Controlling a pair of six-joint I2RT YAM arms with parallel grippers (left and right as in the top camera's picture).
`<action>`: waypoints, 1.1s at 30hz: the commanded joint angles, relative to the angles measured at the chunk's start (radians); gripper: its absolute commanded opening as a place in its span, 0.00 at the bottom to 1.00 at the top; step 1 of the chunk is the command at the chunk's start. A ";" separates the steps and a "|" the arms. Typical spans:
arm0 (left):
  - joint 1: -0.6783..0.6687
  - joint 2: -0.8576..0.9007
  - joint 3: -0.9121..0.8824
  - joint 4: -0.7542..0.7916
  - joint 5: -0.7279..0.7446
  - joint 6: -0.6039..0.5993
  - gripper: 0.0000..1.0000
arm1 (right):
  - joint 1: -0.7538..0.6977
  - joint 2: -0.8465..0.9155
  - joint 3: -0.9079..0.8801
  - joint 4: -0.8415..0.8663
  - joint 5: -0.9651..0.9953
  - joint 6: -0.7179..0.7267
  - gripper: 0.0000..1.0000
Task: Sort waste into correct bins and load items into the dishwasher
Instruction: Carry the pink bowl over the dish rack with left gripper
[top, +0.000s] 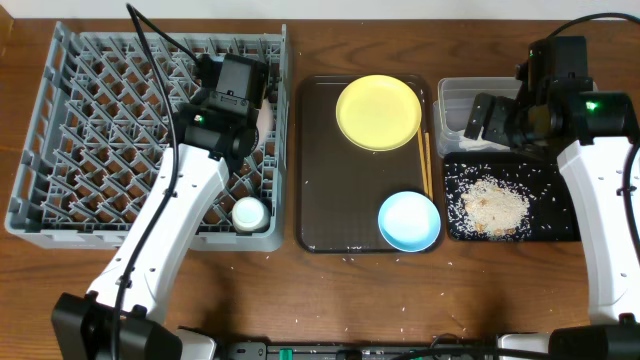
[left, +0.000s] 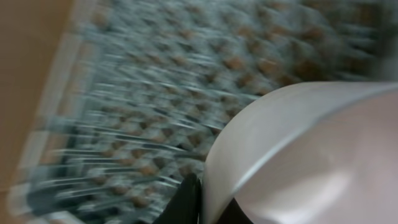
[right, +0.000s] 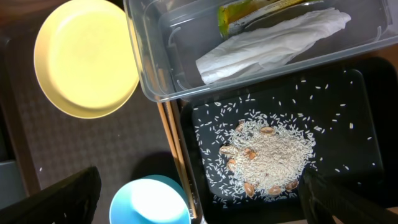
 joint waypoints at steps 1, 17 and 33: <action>0.003 0.036 0.003 0.003 -0.362 -0.029 0.07 | -0.003 0.004 -0.006 -0.001 0.010 -0.011 0.99; -0.161 0.103 -0.242 0.066 -0.667 -0.360 0.07 | -0.003 0.004 -0.006 -0.001 0.010 -0.011 0.99; -0.196 0.116 -0.387 0.253 -0.715 -0.364 0.07 | 0.003 0.004 -0.006 -0.001 0.010 -0.011 0.99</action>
